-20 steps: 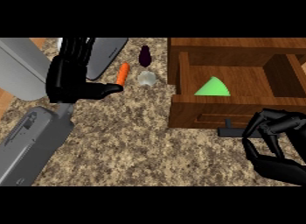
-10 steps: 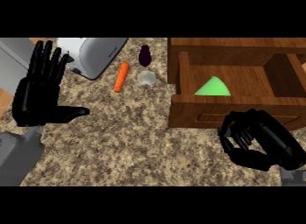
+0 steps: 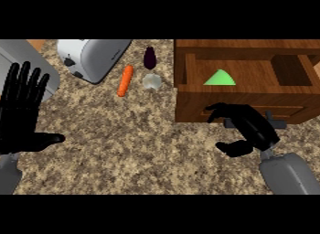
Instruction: Pick up the cup, place it into the drawer and close the drawer
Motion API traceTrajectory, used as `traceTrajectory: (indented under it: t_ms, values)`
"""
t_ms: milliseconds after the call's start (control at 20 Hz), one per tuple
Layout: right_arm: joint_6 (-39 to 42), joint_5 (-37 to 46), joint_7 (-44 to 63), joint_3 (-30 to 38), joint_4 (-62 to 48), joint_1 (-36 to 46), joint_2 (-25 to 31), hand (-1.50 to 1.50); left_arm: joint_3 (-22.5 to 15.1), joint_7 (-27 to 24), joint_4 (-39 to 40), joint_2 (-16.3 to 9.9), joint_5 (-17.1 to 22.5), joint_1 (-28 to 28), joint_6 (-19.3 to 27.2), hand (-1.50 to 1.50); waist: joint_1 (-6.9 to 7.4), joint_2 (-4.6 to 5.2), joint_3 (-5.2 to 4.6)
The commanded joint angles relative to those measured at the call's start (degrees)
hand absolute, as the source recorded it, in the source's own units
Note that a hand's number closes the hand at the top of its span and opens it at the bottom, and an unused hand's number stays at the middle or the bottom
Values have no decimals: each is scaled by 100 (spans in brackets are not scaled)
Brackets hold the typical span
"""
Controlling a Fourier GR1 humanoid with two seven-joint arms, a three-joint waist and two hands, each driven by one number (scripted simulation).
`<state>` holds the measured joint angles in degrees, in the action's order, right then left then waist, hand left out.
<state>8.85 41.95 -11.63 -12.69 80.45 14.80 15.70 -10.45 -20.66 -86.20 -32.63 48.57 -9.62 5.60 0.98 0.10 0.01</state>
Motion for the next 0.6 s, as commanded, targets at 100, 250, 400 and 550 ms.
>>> traceTrajectory:
  t_ms: [100,250,400,550]
  values:
    - [-380,574,-248,-11,-1612,778,-320,-150,313,-175,-263,90,-109,739,-448,-150,3,-1,1]
    - [-531,497,-721,352,-2706,1416,-389,-150,578,33,137,66,-82,470,-784,-150,-15,7,1]
    - [-997,588,-1005,541,-3539,1646,-559,-150,660,-2,194,190,-255,529,-923,-150,-24,6,2]
    - [-792,425,-1196,847,-4439,2430,-540,-150,668,-63,413,337,-343,228,-895,-150,8,30,3]
